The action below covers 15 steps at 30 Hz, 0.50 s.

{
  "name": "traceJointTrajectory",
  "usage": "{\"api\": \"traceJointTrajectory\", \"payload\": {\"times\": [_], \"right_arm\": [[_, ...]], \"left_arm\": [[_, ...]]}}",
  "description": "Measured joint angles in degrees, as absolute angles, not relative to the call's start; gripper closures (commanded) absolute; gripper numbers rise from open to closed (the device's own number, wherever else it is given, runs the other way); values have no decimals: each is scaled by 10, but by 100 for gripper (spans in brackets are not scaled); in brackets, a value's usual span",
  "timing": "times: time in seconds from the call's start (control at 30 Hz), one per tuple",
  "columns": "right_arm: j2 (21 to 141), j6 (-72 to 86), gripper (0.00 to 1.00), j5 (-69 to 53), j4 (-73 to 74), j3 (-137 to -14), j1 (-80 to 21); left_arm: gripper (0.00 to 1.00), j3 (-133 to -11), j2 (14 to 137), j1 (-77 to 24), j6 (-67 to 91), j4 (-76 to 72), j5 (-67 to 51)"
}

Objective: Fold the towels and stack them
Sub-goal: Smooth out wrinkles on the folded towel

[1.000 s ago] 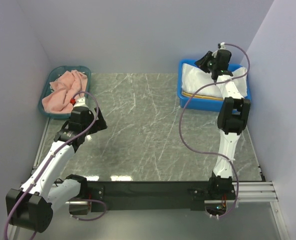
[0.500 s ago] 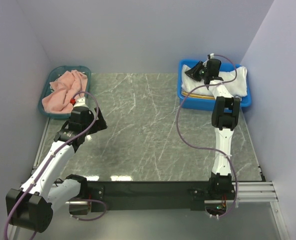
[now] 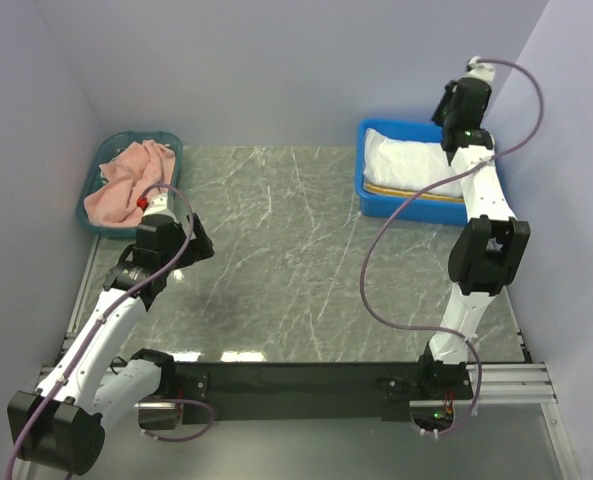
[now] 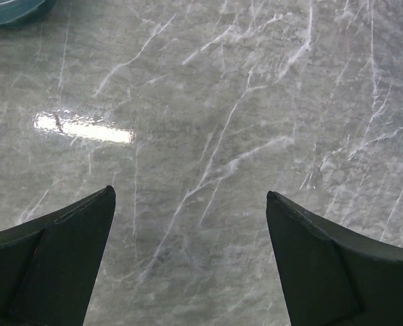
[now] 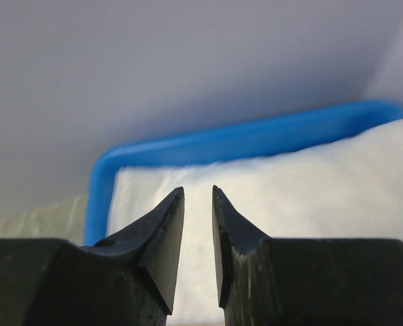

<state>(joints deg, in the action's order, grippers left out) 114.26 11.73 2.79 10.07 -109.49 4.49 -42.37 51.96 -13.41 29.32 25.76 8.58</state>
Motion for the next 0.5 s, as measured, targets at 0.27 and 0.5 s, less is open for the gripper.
{"api": "traceJointTrajectory", "payload": {"times": [0.27, 0.5], "right_arm": [[1208, 3, 71, 234, 86, -1141, 69], [1326, -66, 74, 299, 104, -1171, 69]], "left_arm": [[2, -423, 527, -134, 293, 257, 84], [2, -423, 553, -134, 293, 256, 84]]}}
